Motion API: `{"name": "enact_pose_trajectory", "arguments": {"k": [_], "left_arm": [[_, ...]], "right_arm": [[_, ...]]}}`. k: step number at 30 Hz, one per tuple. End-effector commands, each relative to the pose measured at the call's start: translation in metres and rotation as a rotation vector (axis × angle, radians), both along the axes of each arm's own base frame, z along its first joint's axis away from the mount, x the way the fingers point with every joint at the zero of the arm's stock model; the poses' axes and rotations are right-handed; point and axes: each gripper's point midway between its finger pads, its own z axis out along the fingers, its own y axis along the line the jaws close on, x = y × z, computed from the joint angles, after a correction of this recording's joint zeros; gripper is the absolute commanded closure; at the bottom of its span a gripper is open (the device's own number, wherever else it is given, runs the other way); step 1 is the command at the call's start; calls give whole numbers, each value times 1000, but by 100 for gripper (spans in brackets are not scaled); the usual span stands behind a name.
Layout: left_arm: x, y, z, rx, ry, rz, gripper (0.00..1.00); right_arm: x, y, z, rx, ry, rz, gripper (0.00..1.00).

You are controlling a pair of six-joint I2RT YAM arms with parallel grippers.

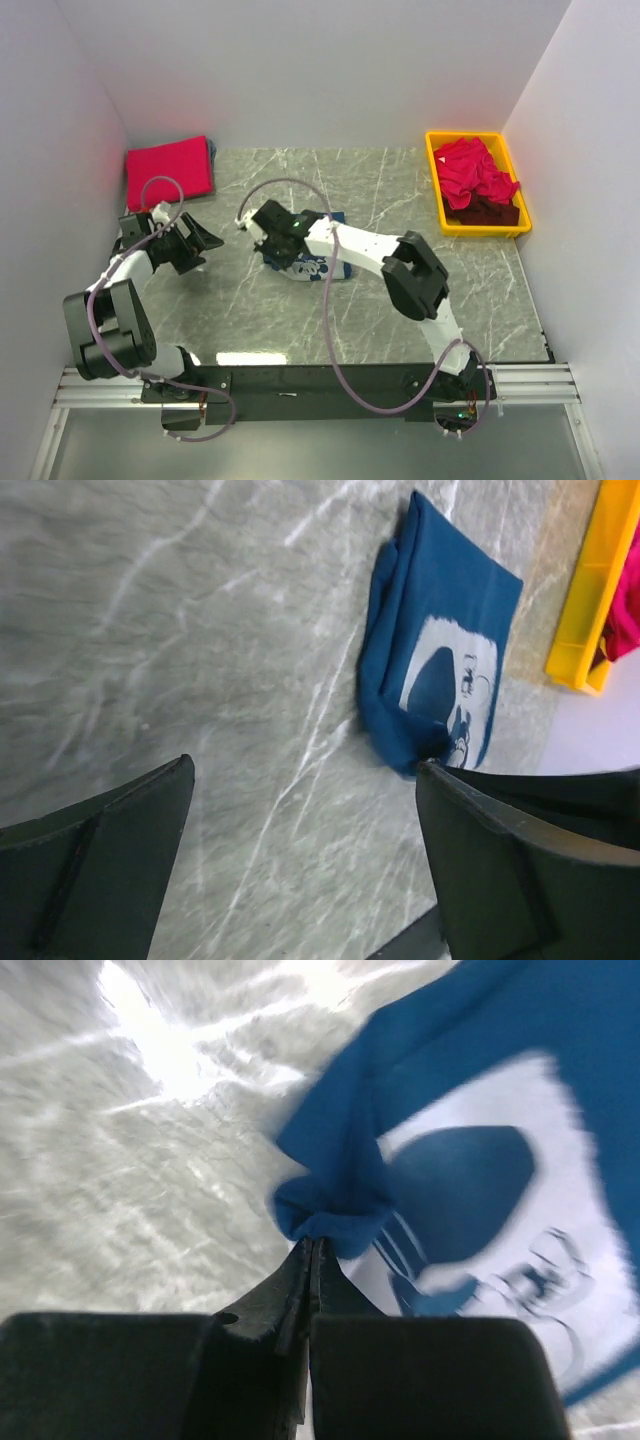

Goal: Fold and stack the t-shirts
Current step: Neatly place the folded tshirt to the corner

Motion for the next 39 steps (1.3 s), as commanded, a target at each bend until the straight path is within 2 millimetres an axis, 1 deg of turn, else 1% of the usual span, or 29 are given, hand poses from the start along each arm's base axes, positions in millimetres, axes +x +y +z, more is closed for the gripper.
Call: {"name": "enact_pose_trajectory", "arguments": {"k": [1,3,4,5,6,7,8,10,11,13,14,15,16,17,18,20,23,25,29,31,34,36,37,38,39], "left_arm": [[8,-18,5,-83,-32,-44,1],[14,-28,2,-139,-27,-46,1],[17,-32,2,-155,-22,-46,1],[24,-35,1,-178,-23,-36,1],[26,-43,1,-187,-23,-49,1],[28,-47,-3,-198,-12,-44,1],[32,-57,-1,-213,-18,-52,1],[36,-64,-7,-207,0,-43,1],[37,-74,-12,-216,18,-49,1],[39,-83,-20,-221,44,-46,1],[38,-94,-21,-233,61,-49,1],[41,-97,-22,-233,54,-44,0],[44,-99,-29,-226,70,-26,0],[45,-105,-32,-238,90,-16,1],[48,-105,-34,-242,97,-2,0],[52,-123,-41,-242,124,-19,0],[60,-133,-50,-214,146,-2,1],[64,-137,-57,-214,164,6,5],[61,-146,-75,-176,221,23,12],[60,-149,-79,-171,236,32,14],[62,-152,-79,-166,245,32,16],[66,-151,-77,-158,240,41,20],[67,-152,-75,-155,236,40,23],[68,-151,-74,-151,236,43,28],[68,-150,-74,-142,237,49,31]], "right_arm": [[6,20,77,205,-44,21,100],[7,19,80,226,-25,14,100],[4,21,81,240,-10,25,100],[4,21,80,242,-2,21,100],[5,21,80,244,2,20,100],[4,22,79,248,10,19,100],[5,22,81,252,13,19,100],[6,22,80,255,20,13,100],[6,23,81,260,22,13,100],[5,23,81,263,26,14,100],[5,24,82,268,28,13,100],[6,24,81,269,34,10,100],[5,24,81,270,37,8,100],[4,25,81,273,42,8,100],[2,27,83,283,50,11,100],[2,28,83,292,59,8,100],[2,30,83,299,68,0,100],[2,32,82,301,74,-3,100],[6,36,84,319,71,-25,100],[10,39,89,333,57,-35,100],[14,43,95,364,54,-60,100],[16,45,94,369,54,-69,100],[18,46,97,375,49,-74,100],[19,46,95,373,50,-83,100],[19,47,96,376,47,-85,100]]}}
